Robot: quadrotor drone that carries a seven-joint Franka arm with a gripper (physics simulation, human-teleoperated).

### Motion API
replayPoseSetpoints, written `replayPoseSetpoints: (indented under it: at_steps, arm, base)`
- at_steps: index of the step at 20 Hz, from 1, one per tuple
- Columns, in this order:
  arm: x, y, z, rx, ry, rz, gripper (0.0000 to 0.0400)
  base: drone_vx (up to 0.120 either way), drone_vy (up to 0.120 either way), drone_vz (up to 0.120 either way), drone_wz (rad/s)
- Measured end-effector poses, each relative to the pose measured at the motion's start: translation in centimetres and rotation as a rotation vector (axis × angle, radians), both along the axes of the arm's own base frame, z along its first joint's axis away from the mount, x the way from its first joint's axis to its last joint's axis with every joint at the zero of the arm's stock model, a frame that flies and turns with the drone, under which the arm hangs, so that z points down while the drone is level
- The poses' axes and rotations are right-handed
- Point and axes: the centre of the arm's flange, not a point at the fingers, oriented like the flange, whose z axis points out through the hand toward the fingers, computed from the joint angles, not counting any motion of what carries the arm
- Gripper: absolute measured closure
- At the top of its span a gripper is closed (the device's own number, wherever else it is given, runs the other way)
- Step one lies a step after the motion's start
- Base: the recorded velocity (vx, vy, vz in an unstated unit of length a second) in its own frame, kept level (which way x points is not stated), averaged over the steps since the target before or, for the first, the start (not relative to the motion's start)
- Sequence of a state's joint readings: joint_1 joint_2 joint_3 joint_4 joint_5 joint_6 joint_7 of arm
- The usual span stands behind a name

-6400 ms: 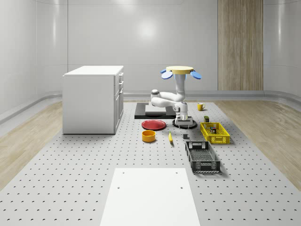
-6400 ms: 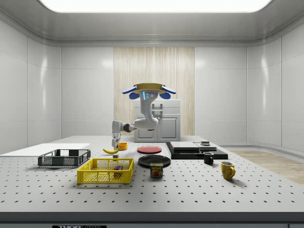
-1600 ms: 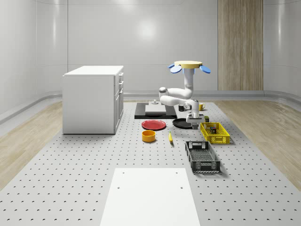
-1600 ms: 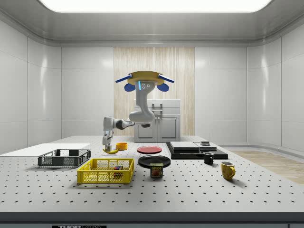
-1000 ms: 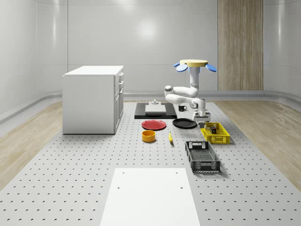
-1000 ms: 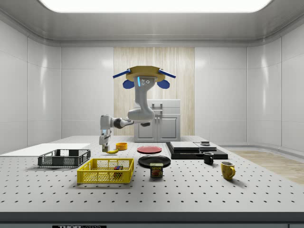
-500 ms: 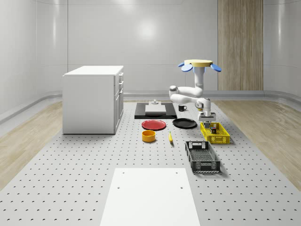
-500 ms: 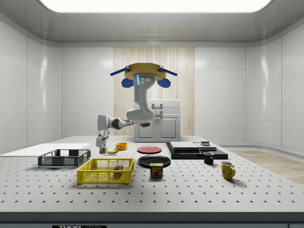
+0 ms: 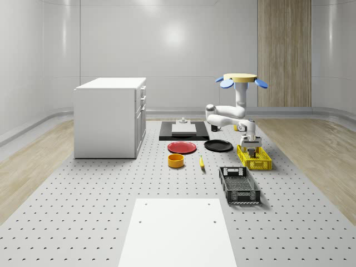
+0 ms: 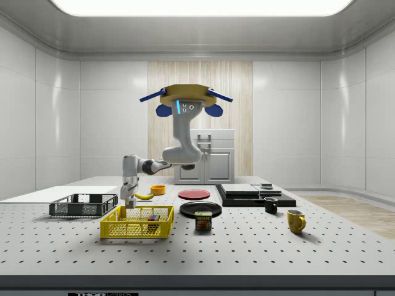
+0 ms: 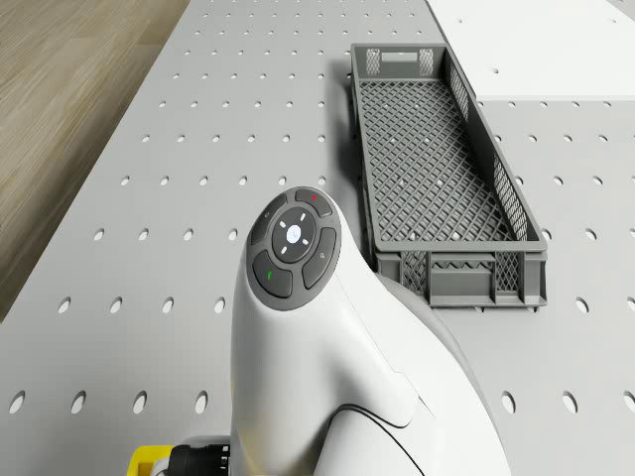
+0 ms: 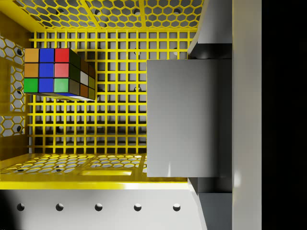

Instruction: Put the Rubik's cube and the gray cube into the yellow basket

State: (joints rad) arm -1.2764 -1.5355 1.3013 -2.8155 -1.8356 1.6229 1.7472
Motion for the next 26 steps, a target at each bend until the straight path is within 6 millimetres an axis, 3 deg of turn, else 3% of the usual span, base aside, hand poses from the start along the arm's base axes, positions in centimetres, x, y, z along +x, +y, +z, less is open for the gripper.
replayPoseSetpoints:
  at_steps: [5, 10, 23, 26]
  arm:
    - [0.0, 0.0, 0.0, 0.0, 0.0, 0.0, 0.0149]
    - [0.0, 0.0, 0.2, 0.0, 0.0, 0.0, 0.0149]
    - [0.0, 0.0, 4.5, 0.0, 0.0, 0.0, 0.0149]
    - [0.0, 0.0, 5.1, 0.0, 0.0, 0.0, 0.0083]
  base:
    - [0.0, 0.112, -0.048, 0.0]
    - [0.0, 0.008, 0.0, 0.0]
    - [0.0, 0.0, 0.0, 0.0]
    - [0.0, 0.0, 0.0, 0.0]
